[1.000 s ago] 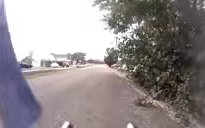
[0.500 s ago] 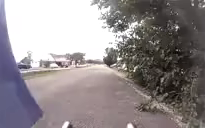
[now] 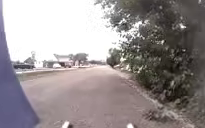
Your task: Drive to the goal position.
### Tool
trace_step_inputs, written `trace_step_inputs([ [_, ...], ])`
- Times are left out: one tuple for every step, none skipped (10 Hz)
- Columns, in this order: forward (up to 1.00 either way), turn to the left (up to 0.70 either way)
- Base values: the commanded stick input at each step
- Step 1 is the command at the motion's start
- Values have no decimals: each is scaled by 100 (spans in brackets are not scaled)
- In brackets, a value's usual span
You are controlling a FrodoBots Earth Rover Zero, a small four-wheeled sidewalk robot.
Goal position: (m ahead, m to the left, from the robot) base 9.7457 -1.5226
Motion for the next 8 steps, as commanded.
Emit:
trace_step_inputs([
  [45, 0],
  [45, 0],
  [45, 0],
  [45, 0],
  [45, 0],
  [45, 0],
  [45, 0],
  [45, 0],
])
